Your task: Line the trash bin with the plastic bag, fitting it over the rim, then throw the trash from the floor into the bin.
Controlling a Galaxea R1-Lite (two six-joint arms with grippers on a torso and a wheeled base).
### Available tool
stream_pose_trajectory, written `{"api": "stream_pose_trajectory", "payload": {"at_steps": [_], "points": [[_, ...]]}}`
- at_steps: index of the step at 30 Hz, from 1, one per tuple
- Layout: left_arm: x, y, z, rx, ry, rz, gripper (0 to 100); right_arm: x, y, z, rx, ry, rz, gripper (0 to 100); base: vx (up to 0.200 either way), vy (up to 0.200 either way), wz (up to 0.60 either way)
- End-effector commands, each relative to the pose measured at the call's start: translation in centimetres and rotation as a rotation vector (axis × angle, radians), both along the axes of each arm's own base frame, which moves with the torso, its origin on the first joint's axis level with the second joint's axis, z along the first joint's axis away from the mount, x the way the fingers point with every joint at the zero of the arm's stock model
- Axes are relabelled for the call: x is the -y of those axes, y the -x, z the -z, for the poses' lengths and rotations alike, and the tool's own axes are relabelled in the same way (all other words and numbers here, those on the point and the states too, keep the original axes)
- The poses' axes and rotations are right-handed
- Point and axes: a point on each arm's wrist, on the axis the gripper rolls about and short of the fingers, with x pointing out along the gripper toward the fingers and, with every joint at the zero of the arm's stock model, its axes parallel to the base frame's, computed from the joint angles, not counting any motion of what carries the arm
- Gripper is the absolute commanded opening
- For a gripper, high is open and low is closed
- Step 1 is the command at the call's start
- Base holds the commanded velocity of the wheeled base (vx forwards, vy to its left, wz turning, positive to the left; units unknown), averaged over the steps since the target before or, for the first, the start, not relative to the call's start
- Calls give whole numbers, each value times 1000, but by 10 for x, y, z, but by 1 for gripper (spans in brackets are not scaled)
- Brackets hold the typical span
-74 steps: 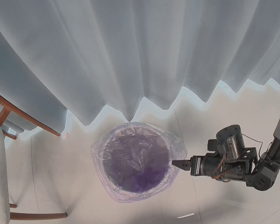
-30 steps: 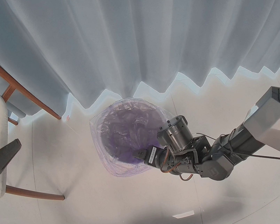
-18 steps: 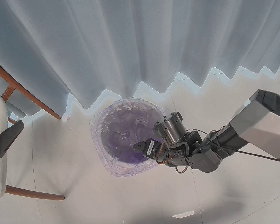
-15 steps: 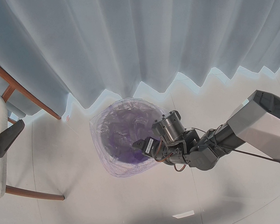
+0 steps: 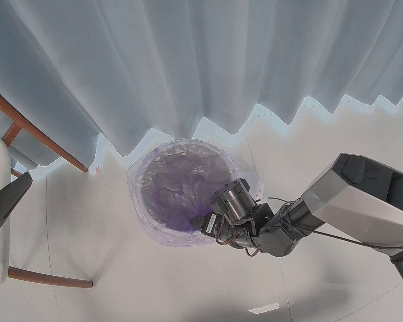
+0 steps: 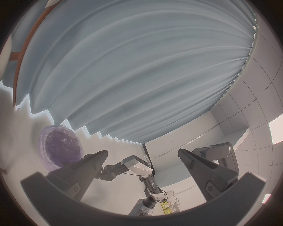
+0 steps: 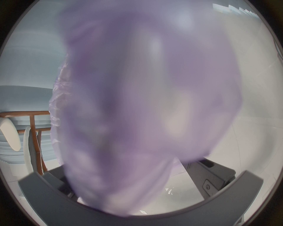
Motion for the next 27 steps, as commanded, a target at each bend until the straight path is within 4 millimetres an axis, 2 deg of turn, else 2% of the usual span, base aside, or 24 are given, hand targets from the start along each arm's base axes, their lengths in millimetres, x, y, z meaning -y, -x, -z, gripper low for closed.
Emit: {"api": "stream_pose_trajectory", "payload": {"at_steps": [1,2,9,13,17,18,27], "points": [[0,1,0,1,0,0,100,0,-2,6,-6,6,2,100,0,0,0],[0,1,0,3,0,0,100,0,-1,-3,6,-5,2,100,0,0,0],[0,1,0,1,0,3,100,0,4,-34,50,-44,-4,100,0,0,0],[0,3,0,5,0,3,100,0,5,-39,57,-50,-7,100,0,0,0],[-1,2,-2,18,-2,-2,100,-2,7,-35,56,-34,1,100,0,0,0],[-1,3,-5,32,-2,-12,100,-4,10,-33,58,-22,1,0,0,0,0],[-3,13,-11,86,-4,-20,100,-2,18,-37,132,104,-58,0,0,0,0]]}}
